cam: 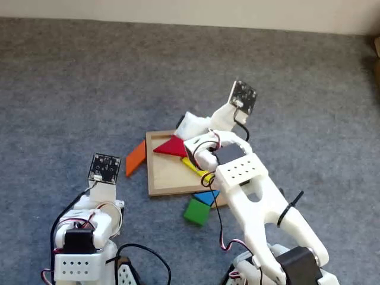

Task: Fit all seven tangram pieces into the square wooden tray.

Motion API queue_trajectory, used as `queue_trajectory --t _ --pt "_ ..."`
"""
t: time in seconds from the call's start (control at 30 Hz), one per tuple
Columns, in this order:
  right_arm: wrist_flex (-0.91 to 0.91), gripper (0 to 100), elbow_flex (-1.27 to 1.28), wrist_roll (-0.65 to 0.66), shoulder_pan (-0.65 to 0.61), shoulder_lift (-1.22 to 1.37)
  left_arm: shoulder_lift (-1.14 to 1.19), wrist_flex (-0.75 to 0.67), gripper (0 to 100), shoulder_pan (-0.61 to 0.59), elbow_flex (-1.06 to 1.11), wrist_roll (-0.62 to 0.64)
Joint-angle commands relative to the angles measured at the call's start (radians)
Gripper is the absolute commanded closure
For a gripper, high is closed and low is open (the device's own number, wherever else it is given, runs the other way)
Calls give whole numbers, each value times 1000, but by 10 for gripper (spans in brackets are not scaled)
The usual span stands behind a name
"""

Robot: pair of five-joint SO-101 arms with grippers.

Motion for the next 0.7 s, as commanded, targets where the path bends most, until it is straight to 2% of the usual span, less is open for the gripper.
queue_trajectory --t 0.0,0.17,0.3,0.47,0.67 --pt "-71 995 -10 26 16 -50 -27 6 993 -12 21 3" --pt "-114 995 -16 103 16 -10 -27 6 993 -12 21 3" --pt "-117 995 -30 107 18 139 -27 6 993 -12 21 3" --pt "-116 995 -136 215 16 291 -27 6 993 -12 21 3" --pt "-117 995 -165 224 15 315 -27 6 993 -12 21 3"
